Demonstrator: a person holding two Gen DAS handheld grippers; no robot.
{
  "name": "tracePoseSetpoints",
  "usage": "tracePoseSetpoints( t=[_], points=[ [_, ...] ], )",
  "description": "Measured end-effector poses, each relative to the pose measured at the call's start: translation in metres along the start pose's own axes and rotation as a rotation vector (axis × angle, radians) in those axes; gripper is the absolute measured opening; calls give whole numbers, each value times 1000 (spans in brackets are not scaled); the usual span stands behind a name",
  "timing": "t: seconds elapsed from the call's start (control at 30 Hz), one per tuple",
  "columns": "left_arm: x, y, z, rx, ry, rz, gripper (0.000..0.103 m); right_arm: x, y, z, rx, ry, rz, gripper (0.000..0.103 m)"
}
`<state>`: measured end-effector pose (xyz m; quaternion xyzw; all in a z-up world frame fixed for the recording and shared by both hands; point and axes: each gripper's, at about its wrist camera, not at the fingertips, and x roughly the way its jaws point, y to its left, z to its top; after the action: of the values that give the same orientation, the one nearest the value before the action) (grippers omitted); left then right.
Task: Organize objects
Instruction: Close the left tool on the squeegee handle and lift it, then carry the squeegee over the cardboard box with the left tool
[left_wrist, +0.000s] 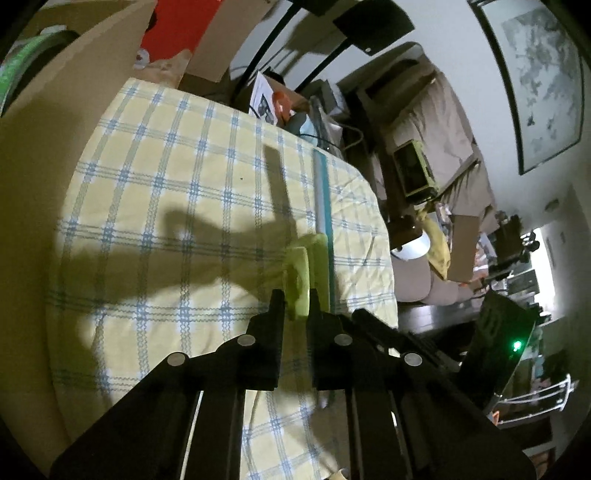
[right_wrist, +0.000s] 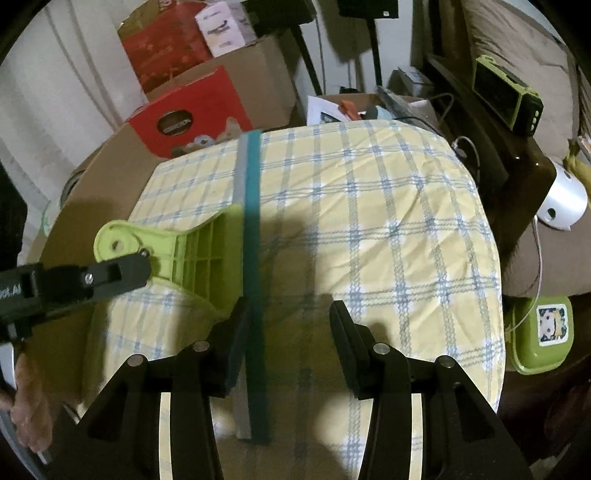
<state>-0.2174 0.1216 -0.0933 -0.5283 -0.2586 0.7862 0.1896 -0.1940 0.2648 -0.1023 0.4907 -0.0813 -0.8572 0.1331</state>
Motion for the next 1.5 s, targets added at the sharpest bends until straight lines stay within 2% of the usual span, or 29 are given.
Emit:
tracePoseSetpoints(
  t=[0.37,0.53,0.57,0.7,0.93,1.2,1.5],
  points=[
    [-15,-2,-7,10,-15,13,9,-10,14,-26,32,12,116,48],
    [-19,0,-11,3,-17,7,9,-6,27,-30,12,17,101,47],
    [-21,0,-12,4,-19,7,9,-6,29,-30,10,15,100,45],
    [-24,-2,-14,17,-16,12,9,-5,39,-28,0,35,105,22],
    [-43,1,-17,9,-40,-2,9,-13,51,-25,4,15,87,22],
    [-92,4,-7,-1,-92,-35,9,-40,86,-10,-56,-24,95,22],
    [-163,21,6,-1,-182,-13,9,-54,150,9,-121,-52,160,22]
  ],
)
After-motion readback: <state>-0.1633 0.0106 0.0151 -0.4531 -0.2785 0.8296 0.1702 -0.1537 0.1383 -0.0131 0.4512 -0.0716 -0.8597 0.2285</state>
